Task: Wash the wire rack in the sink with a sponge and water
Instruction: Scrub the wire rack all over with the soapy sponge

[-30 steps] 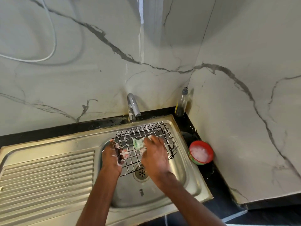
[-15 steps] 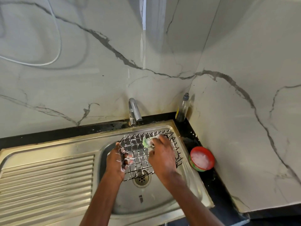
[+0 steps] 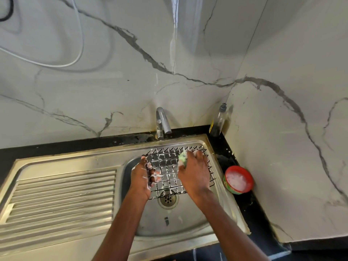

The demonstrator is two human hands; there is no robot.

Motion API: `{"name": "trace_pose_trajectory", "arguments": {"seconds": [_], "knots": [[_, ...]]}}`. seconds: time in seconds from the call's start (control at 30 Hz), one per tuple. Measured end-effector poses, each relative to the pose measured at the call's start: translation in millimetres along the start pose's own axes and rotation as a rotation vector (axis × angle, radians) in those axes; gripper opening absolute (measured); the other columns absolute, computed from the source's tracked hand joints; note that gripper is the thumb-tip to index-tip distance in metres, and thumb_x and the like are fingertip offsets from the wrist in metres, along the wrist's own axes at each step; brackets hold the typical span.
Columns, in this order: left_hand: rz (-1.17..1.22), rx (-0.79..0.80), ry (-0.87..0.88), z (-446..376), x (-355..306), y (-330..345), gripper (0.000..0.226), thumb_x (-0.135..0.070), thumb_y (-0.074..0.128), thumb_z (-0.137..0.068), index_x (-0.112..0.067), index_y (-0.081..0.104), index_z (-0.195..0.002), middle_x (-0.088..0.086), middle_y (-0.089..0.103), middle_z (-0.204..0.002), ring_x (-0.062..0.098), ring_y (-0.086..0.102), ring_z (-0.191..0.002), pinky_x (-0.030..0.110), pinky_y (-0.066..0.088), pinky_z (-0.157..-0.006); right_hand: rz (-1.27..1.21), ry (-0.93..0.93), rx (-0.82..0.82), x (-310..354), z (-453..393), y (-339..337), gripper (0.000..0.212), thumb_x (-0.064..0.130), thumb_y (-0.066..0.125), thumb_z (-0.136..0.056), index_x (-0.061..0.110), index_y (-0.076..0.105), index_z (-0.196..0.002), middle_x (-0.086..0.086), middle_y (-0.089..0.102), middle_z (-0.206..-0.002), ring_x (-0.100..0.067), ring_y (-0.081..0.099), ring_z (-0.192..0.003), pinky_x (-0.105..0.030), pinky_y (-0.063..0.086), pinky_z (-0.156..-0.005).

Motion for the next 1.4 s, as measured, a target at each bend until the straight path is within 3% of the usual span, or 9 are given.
{"name": "trace_pose_trajectory", "arguments": {"seconds": [0.3, 0.4, 0.53, 0.77, 0.93, 1.1, 1.17, 1.3, 1.4], "knots": [[-0.037, -0.027, -0.005, 3, 0, 0, 0.035, -0.034, 0.055, -0.106, -0.018, 0.058, -0.076, -0.002, 0.052, -0.052, 0.014, 0.047, -0.042, 0.028, 0.035, -0.049, 0.104, -0.035, -0.168, -29, 5, -10, 0.058, 0.004, 0.071, -0.081, 0.007, 0.057, -0.138, -0.017, 0.059, -0.140, -0.033, 0.056, -0.131, -0.045, 0.047, -0.107], [-0.059, -0.046, -0.028, -5, 6, -3, 0.034, -0.040, 0.056, -0.104, -0.020, 0.061, -0.077, 0.004, 0.056, -0.069, 0.017, 0.056, -0.043, 0.028, 0.031, -0.049, -0.008, 0.012, -0.181, -34, 5, -20, 0.068, 0.008, 0.069, -0.086, 0.005, 0.043, -0.149, -0.018, 0.066, -0.129, -0.035, 0.067, -0.112, -0.045, 0.057, -0.089], [-0.066, -0.045, -0.036, -3, 7, -2, 0.033, -0.036, 0.055, -0.106, -0.017, 0.061, -0.079, 0.002, 0.061, -0.051, 0.014, 0.053, -0.037, 0.023, 0.036, -0.040, -0.034, 0.091, -0.178, -47, -1, -32, 0.055, 0.012, 0.061, -0.093, 0.010, 0.046, -0.146, -0.017, 0.074, -0.107, -0.033, 0.072, -0.090, -0.035, 0.051, -0.069], [-0.089, -0.061, -0.040, -3, 7, -2, 0.037, -0.043, 0.052, -0.107, -0.018, 0.060, -0.080, 0.008, 0.060, -0.074, 0.019, 0.058, -0.044, 0.028, 0.030, -0.050, 0.034, 0.041, -0.115, -45, -3, -13, 0.049, 0.007, 0.069, -0.089, 0.014, 0.059, -0.137, -0.013, 0.060, -0.135, -0.030, 0.056, -0.123, -0.039, 0.051, -0.094], [-0.081, -0.067, -0.049, -2, 10, 0, 0.037, -0.043, 0.052, -0.106, -0.018, 0.058, -0.080, 0.009, 0.056, -0.079, 0.022, 0.052, -0.060, 0.018, 0.035, -0.034, -0.002, 0.132, -0.170, -58, -17, -30, 0.045, 0.005, 0.069, -0.086, 0.011, 0.064, -0.131, -0.013, 0.058, -0.132, -0.027, 0.062, -0.110, -0.034, 0.057, -0.086], [-0.020, -0.017, -0.054, -8, 19, 10, 0.036, -0.043, 0.054, -0.104, -0.022, 0.060, -0.074, 0.004, 0.055, -0.071, 0.017, 0.046, -0.053, 0.022, 0.033, -0.040, -0.009, -0.237, 0.021, 40, 13, 5, 0.048, 0.003, 0.059, -0.093, 0.014, 0.053, -0.140, -0.007, 0.038, -0.145, -0.020, 0.047, -0.125, -0.036, 0.051, -0.104], [-0.008, 0.000, -0.058, -10, 20, 10, 0.035, -0.042, 0.055, -0.103, -0.022, 0.061, -0.075, 0.002, 0.055, -0.067, 0.015, 0.047, -0.046, 0.022, 0.032, -0.041, -0.023, -0.329, -0.024, 43, 15, 9, 0.050, 0.002, 0.063, -0.091, 0.018, 0.058, -0.138, -0.004, 0.042, -0.146, -0.018, 0.047, -0.125, -0.033, 0.054, -0.099], [-0.072, -0.013, -0.072, -7, 14, 3, 0.041, -0.042, 0.056, -0.104, -0.022, 0.052, -0.068, 0.001, 0.050, -0.057, 0.012, 0.038, -0.035, 0.016, 0.023, -0.032, -0.054, -0.007, -0.232, -51, -24, -26, 0.047, -0.005, 0.066, -0.082, 0.020, 0.072, -0.122, -0.005, 0.061, -0.128, -0.017, 0.057, -0.104, -0.013, 0.045, -0.072], [-0.121, -0.032, -0.052, -3, 15, 4, 0.037, -0.045, 0.055, -0.104, -0.019, 0.059, -0.078, 0.006, 0.057, -0.071, 0.016, 0.047, -0.049, 0.017, 0.029, -0.034, -0.089, 0.148, -0.255, -78, -32, -36, 0.041, -0.007, 0.069, -0.080, 0.008, 0.072, -0.119, -0.010, 0.063, -0.125, -0.025, 0.064, -0.105, -0.029, 0.057, -0.080]]}}
Point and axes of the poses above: each hand's wrist, its own z-axis away from the middle knuckle, its own y-axis out of the palm, x = y × z, the point moved 9 cm from there along -z, towards the middle knuckle
